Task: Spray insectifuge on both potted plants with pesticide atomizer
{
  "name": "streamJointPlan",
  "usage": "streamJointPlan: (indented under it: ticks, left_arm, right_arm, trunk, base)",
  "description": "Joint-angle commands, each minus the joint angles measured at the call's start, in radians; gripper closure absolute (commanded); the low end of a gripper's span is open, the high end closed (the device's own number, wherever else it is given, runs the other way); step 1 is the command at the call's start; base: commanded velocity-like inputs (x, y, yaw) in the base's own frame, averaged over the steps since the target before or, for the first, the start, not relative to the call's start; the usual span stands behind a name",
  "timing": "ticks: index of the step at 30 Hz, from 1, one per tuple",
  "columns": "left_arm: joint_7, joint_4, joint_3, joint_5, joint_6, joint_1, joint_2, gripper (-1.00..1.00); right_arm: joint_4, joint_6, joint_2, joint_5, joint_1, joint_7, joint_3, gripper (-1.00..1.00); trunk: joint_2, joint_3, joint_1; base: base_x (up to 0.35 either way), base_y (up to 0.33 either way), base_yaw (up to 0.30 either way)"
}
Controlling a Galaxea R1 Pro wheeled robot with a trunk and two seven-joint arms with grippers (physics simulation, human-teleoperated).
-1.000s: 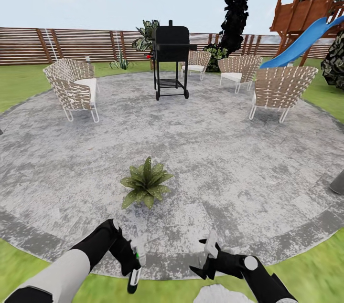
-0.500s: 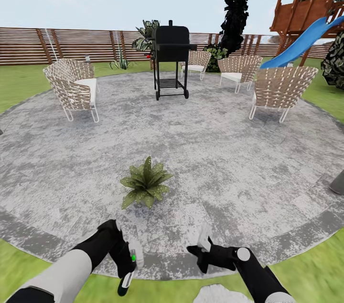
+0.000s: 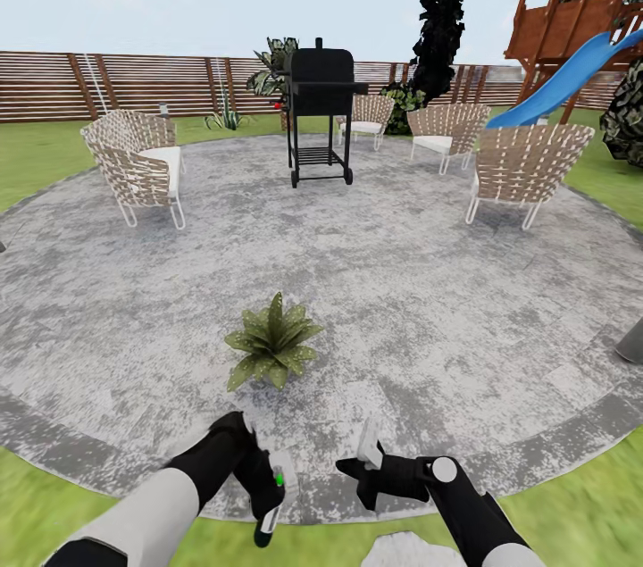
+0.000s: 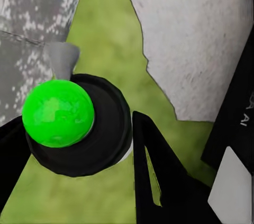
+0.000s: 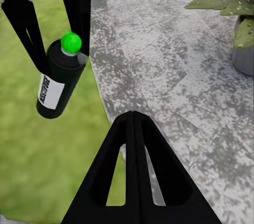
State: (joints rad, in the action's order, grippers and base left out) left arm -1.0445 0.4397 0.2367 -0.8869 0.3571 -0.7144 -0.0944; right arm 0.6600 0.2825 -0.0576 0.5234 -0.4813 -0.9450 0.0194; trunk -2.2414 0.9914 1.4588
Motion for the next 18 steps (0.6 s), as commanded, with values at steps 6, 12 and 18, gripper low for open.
streamJointPlan:
  ticks: [6, 12, 18]
  left_arm:
    - [-0.004, 0.016, -0.003, 0.006, 0.01, 0.0, -0.032, 1.0]
    - [-0.003, 0.047, -0.005, 0.034, 0.01, 0.001, -0.044, 1.0]
    - [-0.001, 0.053, -0.006, 0.034, 0.01, 0.001, -0.051, 1.0]
  right_arm:
    - [0.005, 0.004, -0.001, 0.007, 0.0, -0.003, 0.002, 1.0]
    - [0.009, 0.004, -0.001, 0.007, 0.0, -0.003, 0.002, 1.0]
    - [0.024, 0.004, -0.002, 0.006, 0.0, -0.008, 0.002, 1.0]
  trunk:
    - [0.0, 0.001, 0.0]
    - [0.0, 0.001, 0.0]
    - [0.0, 0.001, 0.0]
  base:
    - [0.0, 0.0, 0.0]
    - [0.0, 0.0, 0.0]
    - [0.0, 0.0, 0.0]
